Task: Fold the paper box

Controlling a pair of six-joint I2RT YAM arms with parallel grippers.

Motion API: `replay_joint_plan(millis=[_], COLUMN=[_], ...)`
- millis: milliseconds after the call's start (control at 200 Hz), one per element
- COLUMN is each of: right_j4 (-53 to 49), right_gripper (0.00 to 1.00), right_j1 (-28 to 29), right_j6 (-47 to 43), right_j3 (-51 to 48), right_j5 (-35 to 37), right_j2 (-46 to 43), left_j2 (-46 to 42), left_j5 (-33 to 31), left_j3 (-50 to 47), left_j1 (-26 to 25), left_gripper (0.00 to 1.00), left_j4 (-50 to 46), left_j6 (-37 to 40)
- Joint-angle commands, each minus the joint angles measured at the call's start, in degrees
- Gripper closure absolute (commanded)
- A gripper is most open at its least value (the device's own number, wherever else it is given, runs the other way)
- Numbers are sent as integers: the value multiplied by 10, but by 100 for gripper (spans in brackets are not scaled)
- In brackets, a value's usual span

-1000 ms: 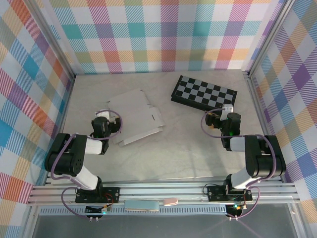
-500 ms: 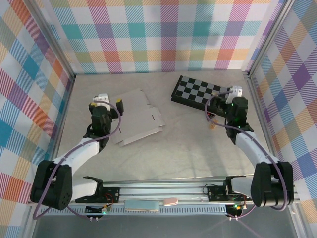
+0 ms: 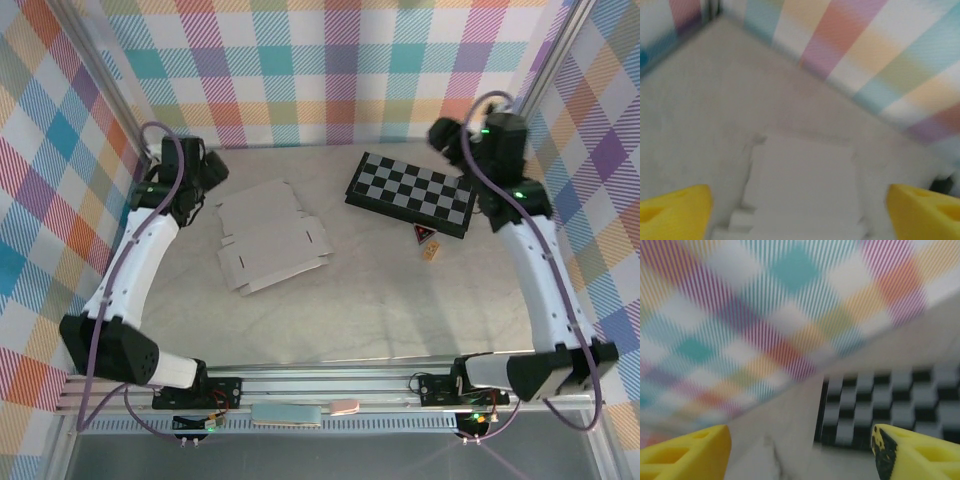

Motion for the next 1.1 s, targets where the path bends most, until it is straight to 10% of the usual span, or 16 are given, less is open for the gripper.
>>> replay_joint_plan(millis=[0,140,385,845,1095], right_j4=[-95,20,174,275,344], right_gripper=[28,28,30,31,33], right_j1=[95,202,251,202,182], right_j6=[79,181,327,370,387], right_j3=[-58,-159,-242,-388,-445], right_j5=[-92,-166,-274,-257,-279], right_j2=[48,80,173,152,144], left_j2=[67,151,257,284,210], left_j5=[146,204,266,296,313], left_j3=[-26,-40,-66,-73,-44], left_j1=[35,41,30,-81,-77], left_gripper=[34,66,79,78,56], left_j4=[-112,-71,-2,57,29], left_j6=[-35,-7,-2,-45,-57])
